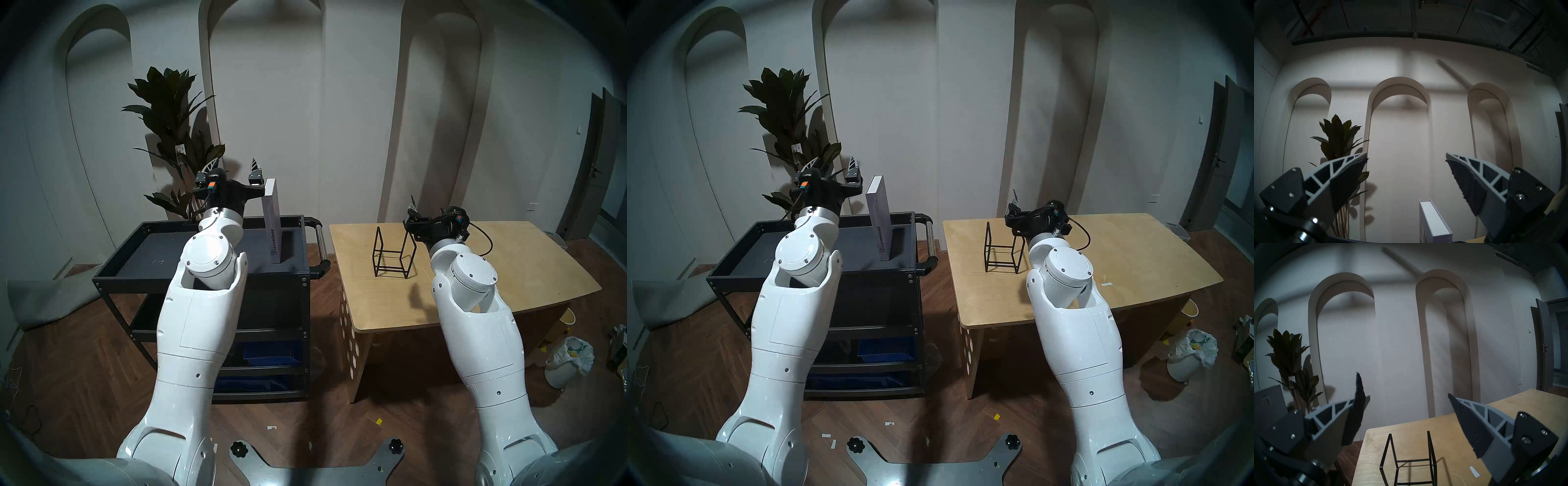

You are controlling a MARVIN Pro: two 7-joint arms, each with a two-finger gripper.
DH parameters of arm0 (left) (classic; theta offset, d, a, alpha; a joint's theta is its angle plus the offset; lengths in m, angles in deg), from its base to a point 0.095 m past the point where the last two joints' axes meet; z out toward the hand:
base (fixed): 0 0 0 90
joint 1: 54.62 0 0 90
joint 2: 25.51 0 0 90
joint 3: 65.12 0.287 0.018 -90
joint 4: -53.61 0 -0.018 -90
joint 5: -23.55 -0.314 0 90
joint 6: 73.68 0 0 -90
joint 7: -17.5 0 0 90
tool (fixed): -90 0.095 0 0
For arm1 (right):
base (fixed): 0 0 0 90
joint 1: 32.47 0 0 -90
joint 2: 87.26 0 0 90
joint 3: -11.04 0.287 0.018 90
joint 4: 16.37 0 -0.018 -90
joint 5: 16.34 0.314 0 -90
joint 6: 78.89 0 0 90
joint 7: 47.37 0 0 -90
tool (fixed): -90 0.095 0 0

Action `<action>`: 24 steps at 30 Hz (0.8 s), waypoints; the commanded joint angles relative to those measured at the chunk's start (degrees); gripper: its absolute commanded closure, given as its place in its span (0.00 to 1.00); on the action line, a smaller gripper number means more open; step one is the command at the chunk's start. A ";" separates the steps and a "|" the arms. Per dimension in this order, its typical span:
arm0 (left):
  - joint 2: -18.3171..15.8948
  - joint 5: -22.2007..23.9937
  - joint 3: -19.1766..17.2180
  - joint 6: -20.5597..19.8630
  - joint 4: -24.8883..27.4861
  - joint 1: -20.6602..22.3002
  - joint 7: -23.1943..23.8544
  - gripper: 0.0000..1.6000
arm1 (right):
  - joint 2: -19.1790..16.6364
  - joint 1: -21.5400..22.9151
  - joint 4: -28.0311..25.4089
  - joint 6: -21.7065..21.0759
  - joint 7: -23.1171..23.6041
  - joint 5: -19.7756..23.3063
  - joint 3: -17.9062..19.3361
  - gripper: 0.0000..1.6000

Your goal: Transfer books between table and cart

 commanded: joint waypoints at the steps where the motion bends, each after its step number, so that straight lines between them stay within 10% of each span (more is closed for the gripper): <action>1: -3.20 -0.19 -1.88 -4.62 6.34 -6.38 1.01 0.00 | -0.75 -0.34 -0.42 1.42 0.79 -0.97 -0.76 0.00; 18: -5.85 6.77 -7.19 -25.27 17.98 -15.49 7.55 0.00 | 0.06 -2.51 5.47 14.26 9.23 1.22 -0.27 0.00; 24: -5.98 6.55 -6.97 -20.60 16.56 -16.22 8.28 0.00 | 0.12 -0.51 9.94 19.30 11.92 2.89 0.10 0.00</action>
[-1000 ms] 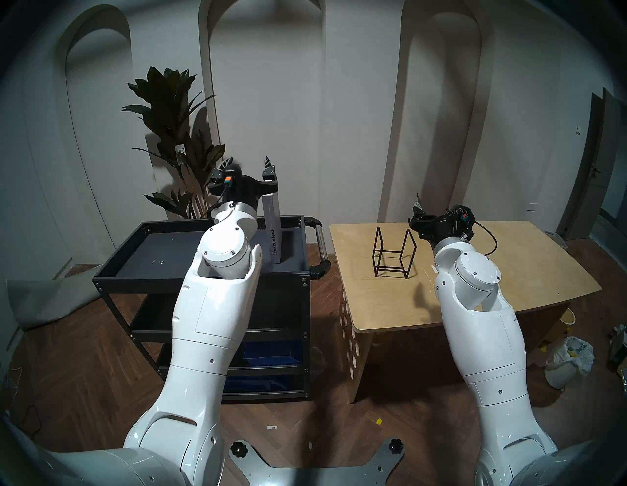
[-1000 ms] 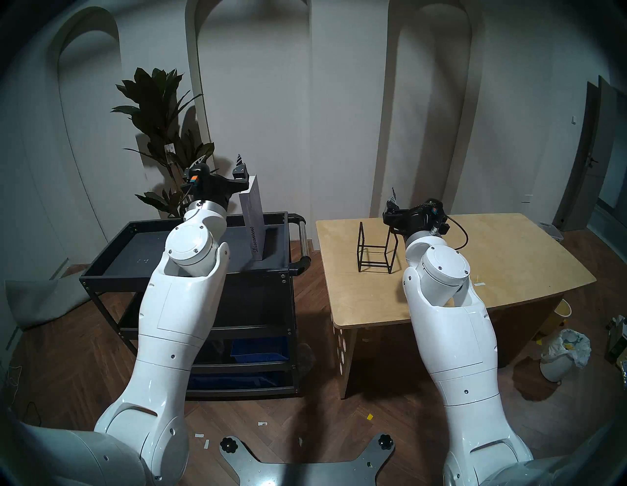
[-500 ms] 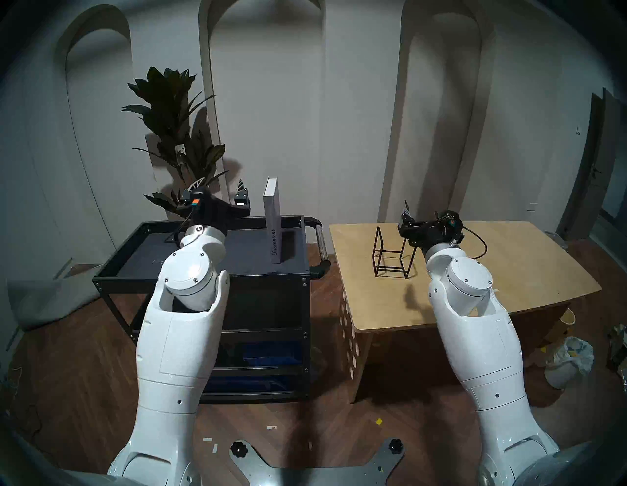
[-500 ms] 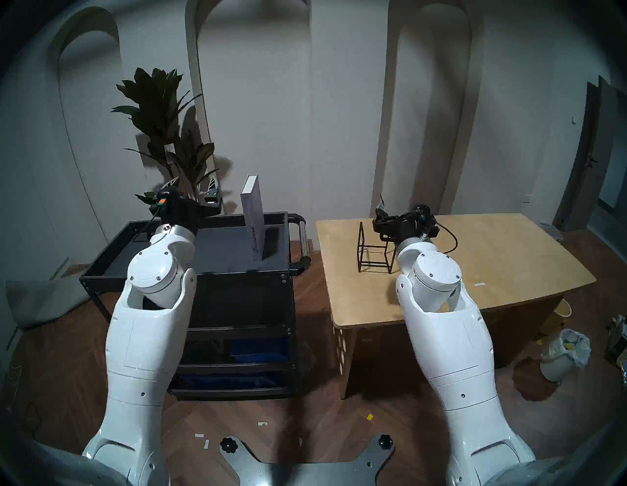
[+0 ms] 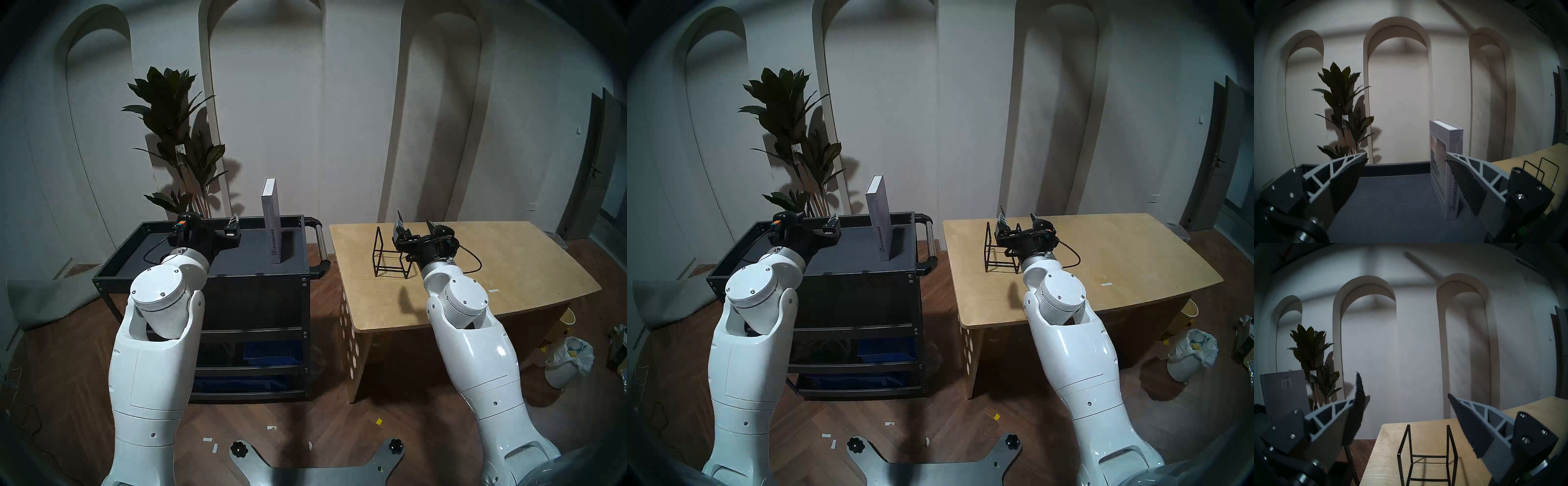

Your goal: Transfer books between table and cart

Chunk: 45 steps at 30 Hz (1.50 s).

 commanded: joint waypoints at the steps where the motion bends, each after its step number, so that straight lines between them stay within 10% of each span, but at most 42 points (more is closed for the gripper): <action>1: 0.00 0.54 -0.15 4.07 0.98 -0.64 1.17 0.00 | 0.85 2.80 2.86 5.86 2.84 1.82 0.61 0.00; 11: 0.31 -1.94 0.99 10.02 -1.31 -0.52 -0.53 0.00 | 0.97 4.91 4.28 4.89 3.36 1.53 -0.39 0.00; 45: 0.00 -2.57 1.58 10.05 -2.68 0.14 -1.39 0.00 | 1.08 4.69 4.44 3.08 0.73 -0.61 -1.94 0.00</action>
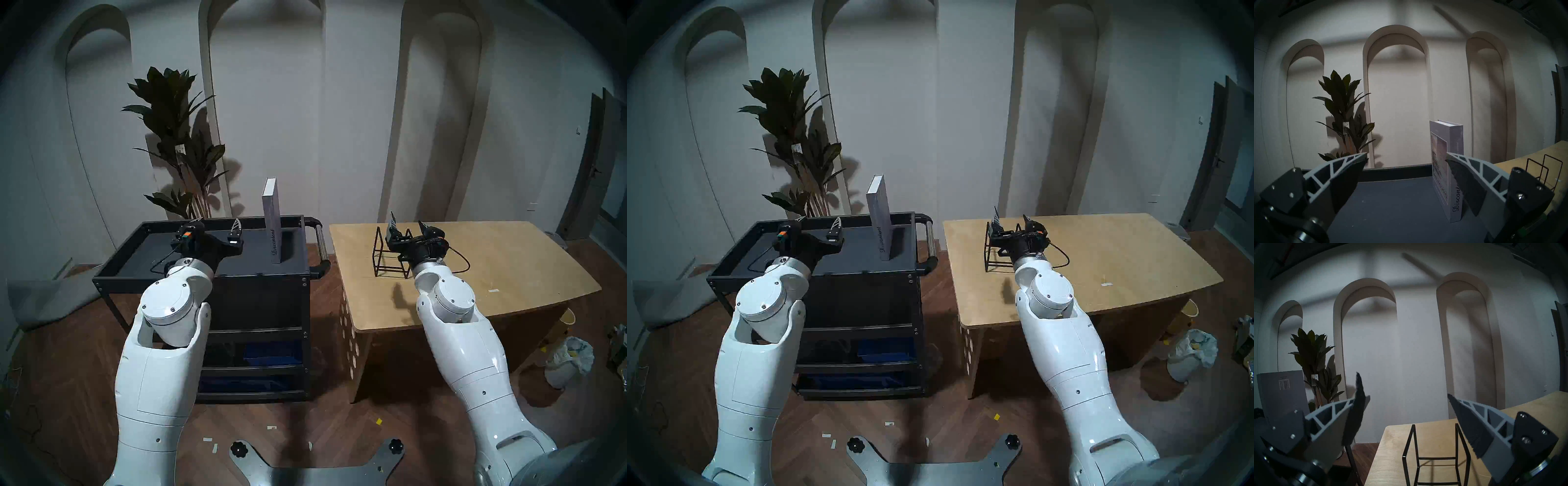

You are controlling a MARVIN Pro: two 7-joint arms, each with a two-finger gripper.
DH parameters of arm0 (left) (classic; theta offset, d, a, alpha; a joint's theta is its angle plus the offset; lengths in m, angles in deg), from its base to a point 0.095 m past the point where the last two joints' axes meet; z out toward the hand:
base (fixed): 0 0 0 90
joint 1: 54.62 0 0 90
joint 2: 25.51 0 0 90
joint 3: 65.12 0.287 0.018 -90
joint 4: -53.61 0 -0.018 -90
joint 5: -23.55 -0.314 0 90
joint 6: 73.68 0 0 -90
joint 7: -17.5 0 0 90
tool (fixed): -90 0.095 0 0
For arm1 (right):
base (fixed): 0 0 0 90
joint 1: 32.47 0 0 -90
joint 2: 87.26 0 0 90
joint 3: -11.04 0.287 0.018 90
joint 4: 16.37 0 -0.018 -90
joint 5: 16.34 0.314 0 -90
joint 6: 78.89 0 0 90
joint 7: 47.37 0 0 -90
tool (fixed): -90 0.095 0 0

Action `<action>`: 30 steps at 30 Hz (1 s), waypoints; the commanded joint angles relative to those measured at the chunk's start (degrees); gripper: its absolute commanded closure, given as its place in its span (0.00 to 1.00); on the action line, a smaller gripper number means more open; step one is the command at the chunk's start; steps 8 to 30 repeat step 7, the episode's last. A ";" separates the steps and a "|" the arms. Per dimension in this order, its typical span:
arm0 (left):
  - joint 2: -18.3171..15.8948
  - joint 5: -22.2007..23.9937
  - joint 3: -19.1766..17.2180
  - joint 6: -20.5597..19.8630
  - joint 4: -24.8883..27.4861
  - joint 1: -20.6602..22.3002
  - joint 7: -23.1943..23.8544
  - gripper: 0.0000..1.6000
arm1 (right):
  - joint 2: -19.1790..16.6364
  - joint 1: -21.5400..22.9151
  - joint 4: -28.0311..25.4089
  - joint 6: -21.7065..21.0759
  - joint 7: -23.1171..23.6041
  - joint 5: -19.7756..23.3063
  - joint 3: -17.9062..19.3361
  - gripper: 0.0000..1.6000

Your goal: Transfer books between table and cart

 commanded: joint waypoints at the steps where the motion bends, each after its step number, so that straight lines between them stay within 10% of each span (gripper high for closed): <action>1: 0.00 0.23 -0.18 0.67 1.00 1.13 0.17 0.00 | -0.04 0.83 -1.20 0.38 0.44 0.27 0.22 0.00; 30: 0.03 0.22 -0.20 0.67 0.99 1.13 0.21 0.00 | 0.06 0.81 -1.19 0.35 0.59 0.19 0.34 0.00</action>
